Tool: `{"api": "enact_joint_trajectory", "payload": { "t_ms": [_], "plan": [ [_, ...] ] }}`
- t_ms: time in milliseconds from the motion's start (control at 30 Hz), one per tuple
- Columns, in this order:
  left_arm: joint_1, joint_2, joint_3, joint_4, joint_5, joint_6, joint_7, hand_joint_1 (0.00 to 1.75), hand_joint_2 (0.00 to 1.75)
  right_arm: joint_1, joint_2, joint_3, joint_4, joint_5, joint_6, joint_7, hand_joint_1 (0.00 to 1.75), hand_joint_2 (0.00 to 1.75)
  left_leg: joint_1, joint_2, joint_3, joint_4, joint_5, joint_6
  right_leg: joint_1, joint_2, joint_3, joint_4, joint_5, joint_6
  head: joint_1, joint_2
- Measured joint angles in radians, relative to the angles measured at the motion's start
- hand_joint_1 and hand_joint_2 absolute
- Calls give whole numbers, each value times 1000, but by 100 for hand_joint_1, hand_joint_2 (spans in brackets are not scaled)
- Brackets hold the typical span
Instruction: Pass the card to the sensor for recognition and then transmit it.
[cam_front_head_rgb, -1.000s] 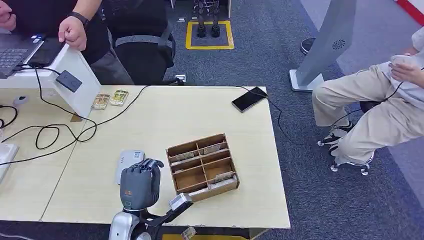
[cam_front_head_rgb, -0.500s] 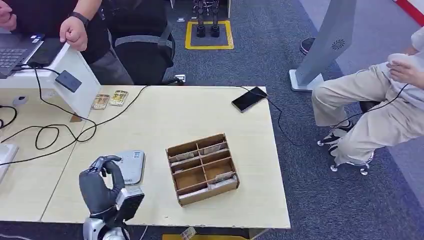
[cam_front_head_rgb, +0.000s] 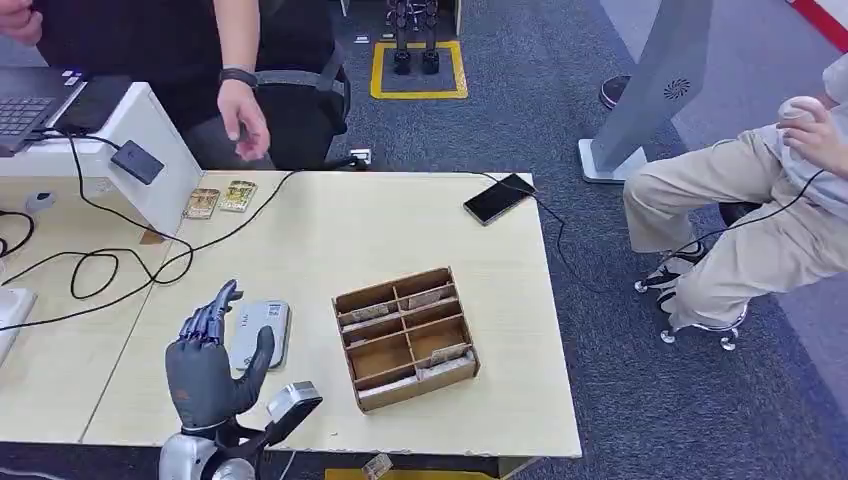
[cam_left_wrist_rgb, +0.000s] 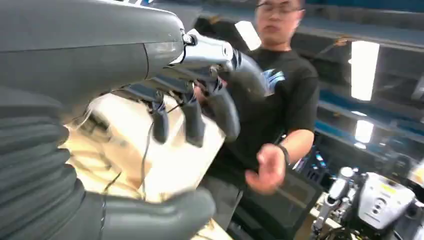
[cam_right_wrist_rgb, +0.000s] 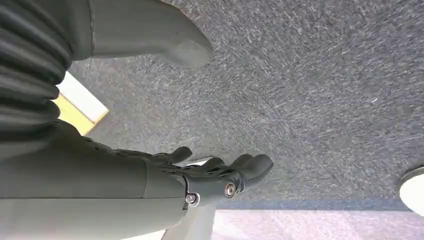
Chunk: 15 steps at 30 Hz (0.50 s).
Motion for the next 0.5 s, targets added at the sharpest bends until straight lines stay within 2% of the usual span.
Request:
{"api": "enact_joint_trajectory", "payload": {
  "t_ms": [167, 300, 367, 433, 500],
  "plan": [
    [-1, 0, -32, -21, -202, 0, -23, 0, 175, -3, -9, 0, 16, 15, 0, -8, 0, 175, 0, 0, 0, 0, 0, 0, 0, 0, 0, 0, 0, 0, 0, 0],
    [-2, 2, -51, -31, -264, 1, -43, 0, 175, -4, -17, 0, 29, 21, 0, -13, 0, 175, 0, 0, 0, 0, 0, 0, 0, 0, 0, 0, 0, 0, 0, 0],
    [-5, 7, -64, -31, -320, 1, -14, 0, 175, -4, -20, 0, 35, 27, 0, -14, 0, 175, 0, 0, 0, 0, 0, 0, 0, 0, 0, 0, 0, 0, 0, 0],
    [-12, 14, -103, -31, -329, 1, 47, 0, 175, -6, -25, 0, 42, 30, 0, -20, 0, 175, 0, 0, 0, 0, 0, 0, 0, 0, 0, 0, 0, 0, 0, 0],
    [-16, 16, -127, -31, -330, 1, 64, 0, 175, -6, -28, 0, 45, 30, 0, -21, 0, 175, 0, 0, 0, 0, 0, 0, 0, 0, 0, 0, 0, 0, 0, 0]
  ]
}}
